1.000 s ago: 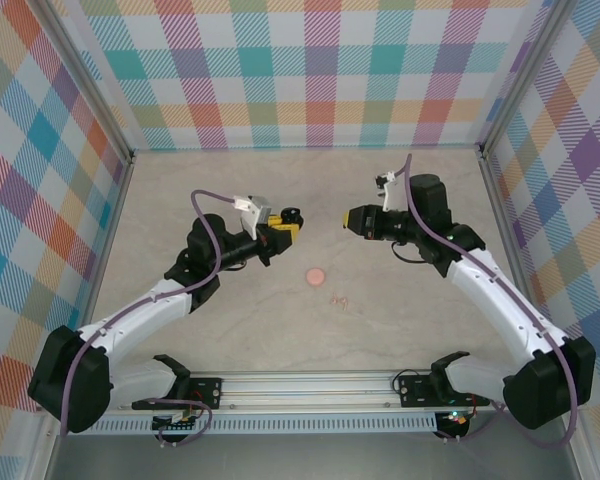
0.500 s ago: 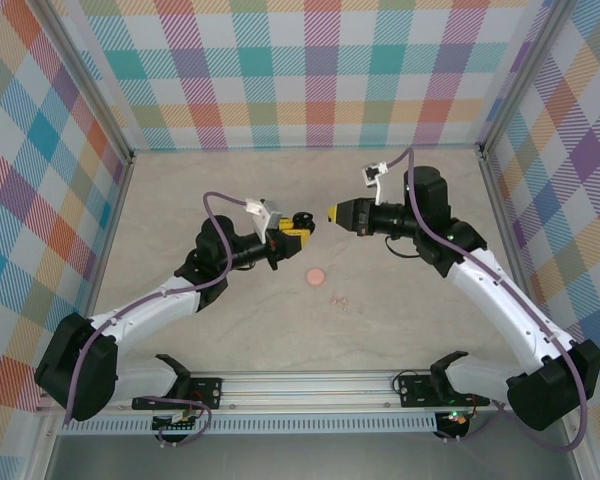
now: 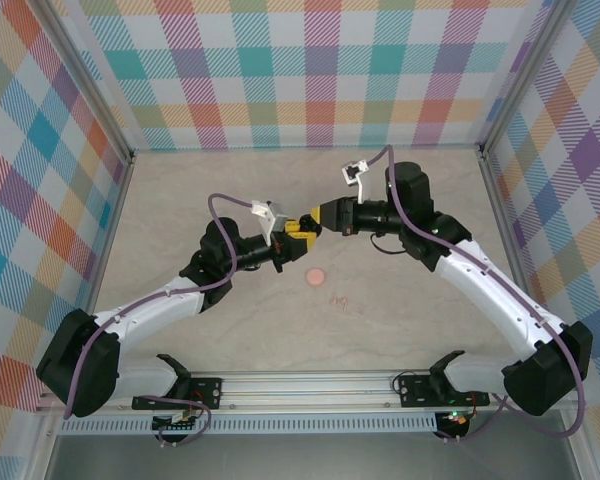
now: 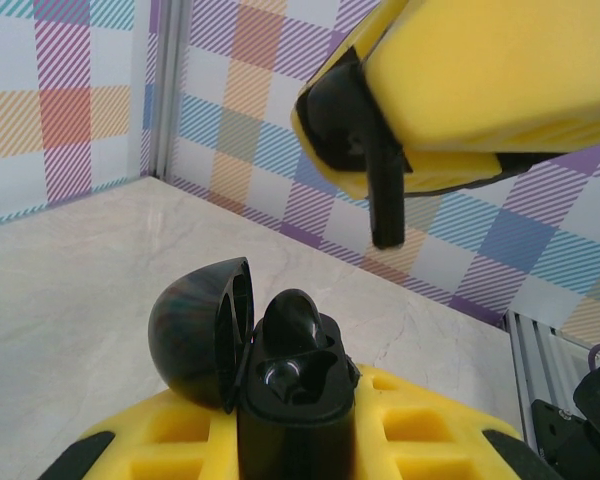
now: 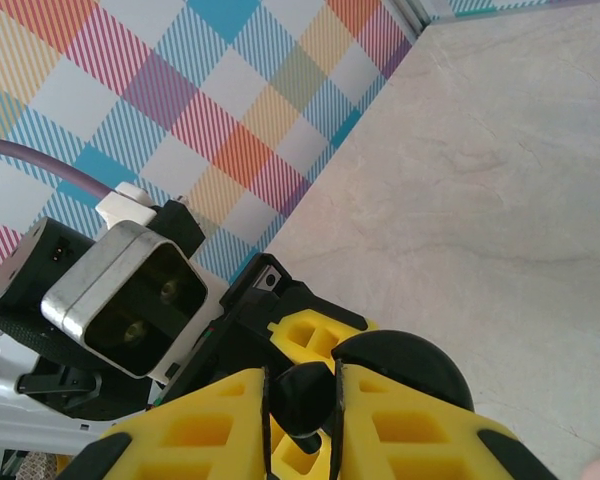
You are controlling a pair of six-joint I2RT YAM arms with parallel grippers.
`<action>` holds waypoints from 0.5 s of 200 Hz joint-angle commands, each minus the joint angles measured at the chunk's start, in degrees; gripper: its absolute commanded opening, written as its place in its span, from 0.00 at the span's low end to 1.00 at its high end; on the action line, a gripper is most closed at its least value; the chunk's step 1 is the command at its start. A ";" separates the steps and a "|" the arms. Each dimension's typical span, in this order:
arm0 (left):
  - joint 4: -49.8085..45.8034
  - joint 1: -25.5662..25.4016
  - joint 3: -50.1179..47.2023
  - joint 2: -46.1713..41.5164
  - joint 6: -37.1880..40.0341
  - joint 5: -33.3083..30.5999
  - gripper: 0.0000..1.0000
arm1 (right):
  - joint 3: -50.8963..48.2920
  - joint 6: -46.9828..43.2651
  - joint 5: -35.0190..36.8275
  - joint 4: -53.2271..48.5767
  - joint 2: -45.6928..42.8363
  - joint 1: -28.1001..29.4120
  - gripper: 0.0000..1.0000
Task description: Insert the wireless bluetooth earbuds into the charging case
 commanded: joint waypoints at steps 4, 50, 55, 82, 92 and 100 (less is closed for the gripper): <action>3.93 -0.57 2.08 0.09 -0.60 1.93 0.19 | 2.44 -1.38 -0.32 1.03 0.46 0.56 0.23; 5.46 -0.57 2.31 0.16 -1.72 2.03 0.19 | 2.87 -1.85 -0.16 0.47 1.03 0.84 0.23; 5.61 -0.57 2.30 0.14 -1.88 2.10 0.19 | 2.96 -1.99 -0.15 0.32 1.08 0.92 0.23; 6.25 -0.58 2.51 0.14 -2.25 2.62 0.19 | 2.97 -2.21 0.22 -0.17 1.12 1.02 0.23; 6.23 -0.58 2.54 0.14 -2.34 2.55 0.19 | 3.05 -2.22 0.30 -0.19 1.16 1.06 0.23; 6.37 -0.66 2.54 0.14 -2.41 2.56 0.19 | 3.05 -2.21 0.16 -0.25 1.16 1.10 0.23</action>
